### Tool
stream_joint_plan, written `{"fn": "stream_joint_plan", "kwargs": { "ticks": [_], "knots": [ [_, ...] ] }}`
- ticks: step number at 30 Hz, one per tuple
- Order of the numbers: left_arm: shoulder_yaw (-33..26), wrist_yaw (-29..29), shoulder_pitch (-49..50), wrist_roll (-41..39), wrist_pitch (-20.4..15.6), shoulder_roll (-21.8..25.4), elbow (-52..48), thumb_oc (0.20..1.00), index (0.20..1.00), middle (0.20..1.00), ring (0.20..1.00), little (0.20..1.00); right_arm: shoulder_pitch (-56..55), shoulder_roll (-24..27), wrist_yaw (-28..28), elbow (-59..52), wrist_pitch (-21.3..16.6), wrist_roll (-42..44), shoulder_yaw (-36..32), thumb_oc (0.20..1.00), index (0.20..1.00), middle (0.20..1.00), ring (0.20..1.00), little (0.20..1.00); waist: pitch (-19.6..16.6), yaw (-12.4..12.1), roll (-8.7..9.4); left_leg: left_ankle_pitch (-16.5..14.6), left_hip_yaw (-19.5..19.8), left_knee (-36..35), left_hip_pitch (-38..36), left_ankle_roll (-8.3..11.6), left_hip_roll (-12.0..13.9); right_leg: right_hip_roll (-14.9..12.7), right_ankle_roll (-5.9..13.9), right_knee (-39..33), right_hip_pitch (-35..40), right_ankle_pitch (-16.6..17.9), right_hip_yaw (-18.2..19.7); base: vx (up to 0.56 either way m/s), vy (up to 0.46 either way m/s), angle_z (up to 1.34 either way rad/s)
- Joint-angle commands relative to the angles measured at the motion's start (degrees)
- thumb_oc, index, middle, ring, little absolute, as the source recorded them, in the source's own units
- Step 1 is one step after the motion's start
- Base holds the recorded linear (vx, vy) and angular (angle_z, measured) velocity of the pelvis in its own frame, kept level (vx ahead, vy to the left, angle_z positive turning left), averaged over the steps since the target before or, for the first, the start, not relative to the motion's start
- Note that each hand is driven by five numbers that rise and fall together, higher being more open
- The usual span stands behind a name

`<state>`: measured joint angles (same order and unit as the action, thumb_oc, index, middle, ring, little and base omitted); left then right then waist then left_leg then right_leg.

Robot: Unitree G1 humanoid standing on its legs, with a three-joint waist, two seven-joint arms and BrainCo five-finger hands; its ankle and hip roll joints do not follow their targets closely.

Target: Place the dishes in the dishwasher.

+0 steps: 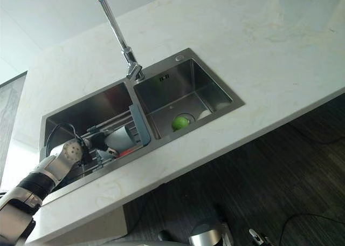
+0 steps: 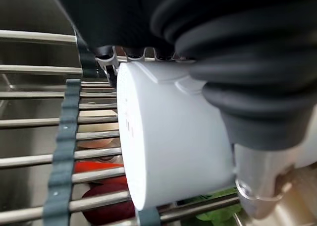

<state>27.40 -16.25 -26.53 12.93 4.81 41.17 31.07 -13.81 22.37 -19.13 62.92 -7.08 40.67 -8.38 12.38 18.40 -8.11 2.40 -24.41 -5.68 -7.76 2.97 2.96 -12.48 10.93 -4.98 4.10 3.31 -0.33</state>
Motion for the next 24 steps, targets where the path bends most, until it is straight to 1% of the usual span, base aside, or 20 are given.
{"fn": "stream_joint_plan", "kwargs": {
  "ticks": [1,3,10,14,16,19,21,24],
  "knots": [
    [-1.54,2.48,0.02,1.09,0.05,-0.71,4.84,1.000,1.000,1.000,1.000,1.000,-0.66,0.58,-0.32,-1.58,-0.95,0.69,0.56,1.000,1.000,1.000,1.000,1.000,-0.35,1.22,0.73,-7.89,2.15,5.51,0.28,-0.06,0.91,-0.53,2.42,4.00,-3.30,-2.99,-3.66,-0.03,0.010,-0.06],
    [-1.95,3.03,-0.20,-0.23,0.83,-1.29,5.13,1.000,1.000,1.000,1.000,1.000,-0.84,0.44,0.27,-2.12,-0.62,0.48,1.02,1.000,1.000,1.000,1.000,1.000,-0.23,1.38,0.93,-7.80,2.00,5.45,0.41,-0.04,0.98,-0.50,2.37,4.04,-3.51,-2.93,-3.63,-0.03,-0.012,-0.09],
    [-1.86,3.85,-1.39,1.16,1.93,-3.46,7.58,1.000,1.000,1.000,1.000,1.000,-1.05,-0.04,0.86,-3.35,-0.45,0.53,1.99,1.000,1.000,1.000,1.000,1.000,0.34,2.40,1.70,-7.54,1.32,5.53,1.01,-0.01,1.36,-0.28,2.34,4.29,-4.59,-2.68,-2.94,-0.02,-0.036,-0.06],
    [-1.39,3.08,-1.84,1.66,1.60,-3.19,7.66,1.000,1.000,1.000,1.000,1.000,-1.43,0.30,0.08,-3.61,-0.50,0.50,2.18,1.000,1.000,1.000,1.000,1.000,0.73,2.94,1.47,-7.49,0.84,5.58,0.85,0.09,1.41,-0.24,2.36,4.29,-4.67,-2.63,-2.63,0.01,-0.006,-0.05],
    [-1.08,3.05,-2.21,1.83,2.16,-3.42,7.92,1.000,1.000,1.000,1.000,1.000,-1.60,-0.07,0.90,-4.06,-0.46,1.82,2.29,1.000,1.000,1.000,1.000,1.000,0.94,3.25,1.38,-7.49,0.60,5.74,1.09,0.10,1.46,-0.30,2.36,4.42,-4.95,-2.66,-2.43,0.00,-0.015,-0.04],
    [-0.51,1.97,-2.98,3.15,1.86,-3.65,8.80,1.000,1.000,1.000,1.000,1.000,-1.63,0.53,0.96,-3.69,-0.79,2.41,1.54,1.000,1.000,1.000,1.000,1.000,1.34,3.78,0.99,-7.42,0.30,5.70,1.13,0.25,1.42,-0.31,2.40,4.51,-5.25,-2.67,-2.16,0.00,0.003,-0.09],
    [0.16,0.55,-3.28,3.92,2.54,-3.89,9.07,1.000,1.000,1.000,1.000,1.000,-1.43,1.04,0.94,-3.30,-0.94,2.90,1.11,1.000,1.000,1.000,1.000,1.000,1.56,4.01,0.76,-7.41,0.19,5.79,1.18,0.32,1.36,-0.40,2.47,4.56,-5.36,-2.65,-1.95,0.01,0.011,-0.09],
    [0.98,-0.13,-3.39,4.60,2.14,-4.03,9.51,1.000,1.000,1.000,1.000,1.000,-1.36,1.94,0.47,-3.34,-0.72,3.50,0.52,1.000,1.000,1.000,1.000,1.000,1.98,4.29,0.27,-7.41,0.33,5.82,1.37,0.38,1.10,-0.57,2.50,4.67,-5.61,-2.70,-1.64,0.00,0.003,-0.01]
  ]
}}
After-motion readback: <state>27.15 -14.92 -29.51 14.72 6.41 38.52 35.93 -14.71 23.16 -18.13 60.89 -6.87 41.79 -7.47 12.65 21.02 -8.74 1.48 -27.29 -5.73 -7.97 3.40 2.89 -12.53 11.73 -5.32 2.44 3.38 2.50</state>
